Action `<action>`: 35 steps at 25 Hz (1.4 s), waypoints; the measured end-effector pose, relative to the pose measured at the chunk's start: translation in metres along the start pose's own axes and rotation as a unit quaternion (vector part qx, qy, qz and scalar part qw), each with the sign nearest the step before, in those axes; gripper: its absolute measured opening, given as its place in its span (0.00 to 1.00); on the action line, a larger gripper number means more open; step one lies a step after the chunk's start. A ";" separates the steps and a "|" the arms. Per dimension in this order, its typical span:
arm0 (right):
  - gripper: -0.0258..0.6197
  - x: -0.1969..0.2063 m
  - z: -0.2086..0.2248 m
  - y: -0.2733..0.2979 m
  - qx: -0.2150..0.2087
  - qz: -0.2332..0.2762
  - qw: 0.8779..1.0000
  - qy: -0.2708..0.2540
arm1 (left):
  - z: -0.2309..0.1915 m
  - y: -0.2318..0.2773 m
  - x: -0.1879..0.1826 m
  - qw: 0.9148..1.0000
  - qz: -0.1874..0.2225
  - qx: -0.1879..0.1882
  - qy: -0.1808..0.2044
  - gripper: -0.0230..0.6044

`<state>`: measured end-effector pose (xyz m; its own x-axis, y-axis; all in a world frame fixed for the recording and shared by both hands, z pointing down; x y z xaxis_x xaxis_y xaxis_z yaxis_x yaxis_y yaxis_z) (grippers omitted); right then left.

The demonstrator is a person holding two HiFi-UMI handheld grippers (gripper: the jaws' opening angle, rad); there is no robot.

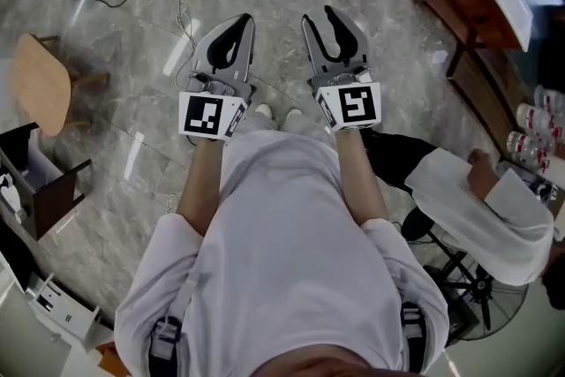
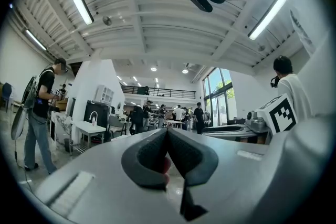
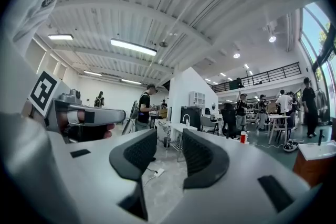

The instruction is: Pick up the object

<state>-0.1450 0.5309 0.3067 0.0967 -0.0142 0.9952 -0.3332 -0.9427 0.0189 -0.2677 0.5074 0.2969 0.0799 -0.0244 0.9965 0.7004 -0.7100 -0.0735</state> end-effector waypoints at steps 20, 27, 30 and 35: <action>0.50 0.040 0.218 0.201 -0.001 -0.012 1.000 0.024 | -0.104 0.278 0.038 1.000 -0.022 -0.003 0.010 0.04; 0.48 0.035 0.308 0.296 -0.021 -0.012 1.000 0.002 | -0.133 0.395 0.034 1.000 -0.021 0.001 0.014 0.04; 0.47 0.039 0.333 0.335 -0.026 -0.017 1.000 0.001 | -0.147 0.434 0.043 0.999 -0.027 0.011 0.018 0.04; 0.46 0.061 0.372 0.418 -0.037 -0.034 0.999 -0.001 | -0.192 0.511 0.062 1.000 -0.023 0.016 0.001 0.04</action>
<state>0.0702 0.0123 0.3393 0.1238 0.0477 0.9912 -0.3943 -0.9143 0.0933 -0.0410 0.0081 0.3291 0.0464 0.0064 0.9989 0.7261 -0.6870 -0.0293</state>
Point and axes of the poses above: the fingertips, and each gripper's own axes: y forward along the fingers, z to its right, x out of its underside, the point moved 2 cm from there along -y, backward along the fingers, and after that the axes turned 4 degrees about -x, right-handed, at the moved point
